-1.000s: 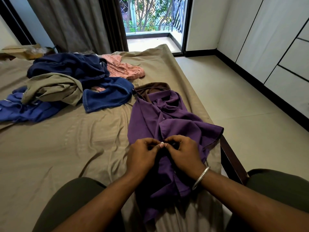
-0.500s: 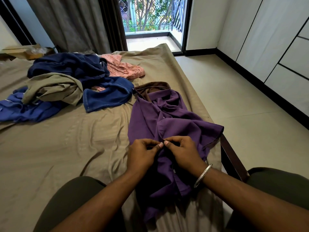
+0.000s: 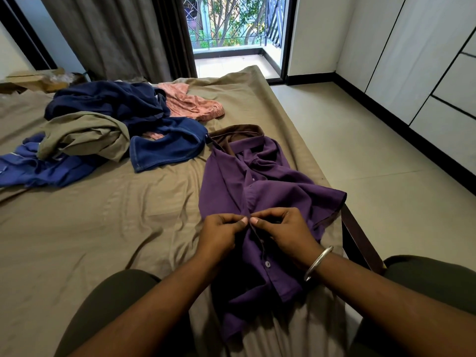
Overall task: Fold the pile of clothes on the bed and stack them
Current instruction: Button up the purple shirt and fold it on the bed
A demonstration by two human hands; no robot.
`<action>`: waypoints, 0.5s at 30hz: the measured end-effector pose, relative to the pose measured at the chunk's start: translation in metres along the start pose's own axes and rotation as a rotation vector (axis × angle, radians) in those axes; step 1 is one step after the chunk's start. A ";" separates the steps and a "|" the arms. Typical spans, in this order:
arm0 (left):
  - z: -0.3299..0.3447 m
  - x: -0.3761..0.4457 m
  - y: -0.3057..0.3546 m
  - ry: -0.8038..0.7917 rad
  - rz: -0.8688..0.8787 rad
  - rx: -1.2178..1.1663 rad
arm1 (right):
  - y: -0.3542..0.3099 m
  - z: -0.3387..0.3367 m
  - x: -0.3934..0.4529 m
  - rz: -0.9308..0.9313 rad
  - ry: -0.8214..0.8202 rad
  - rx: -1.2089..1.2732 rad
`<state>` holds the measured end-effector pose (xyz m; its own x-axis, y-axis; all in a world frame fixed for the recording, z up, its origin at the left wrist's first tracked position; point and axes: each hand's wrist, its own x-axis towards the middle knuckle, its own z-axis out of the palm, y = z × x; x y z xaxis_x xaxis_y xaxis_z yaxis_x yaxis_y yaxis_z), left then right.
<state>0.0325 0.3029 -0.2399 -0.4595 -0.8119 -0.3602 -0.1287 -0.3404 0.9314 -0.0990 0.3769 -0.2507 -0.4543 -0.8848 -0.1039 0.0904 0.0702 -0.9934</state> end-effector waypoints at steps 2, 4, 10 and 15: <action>0.002 -0.003 0.005 -0.031 -0.055 -0.049 | 0.000 -0.001 0.000 -0.041 0.004 -0.044; 0.003 -0.004 0.005 -0.044 -0.055 -0.054 | 0.001 -0.001 0.000 -0.084 -0.007 -0.094; 0.002 0.000 0.001 -0.006 -0.010 -0.085 | 0.005 -0.001 0.000 -0.163 0.008 -0.315; 0.000 -0.003 0.000 0.000 0.036 -0.085 | 0.003 -0.002 -0.001 -0.150 0.024 -0.328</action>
<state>0.0334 0.3049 -0.2385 -0.4625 -0.8243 -0.3265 -0.0371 -0.3499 0.9361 -0.0996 0.3790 -0.2537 -0.4620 -0.8856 0.0468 -0.2664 0.0883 -0.9598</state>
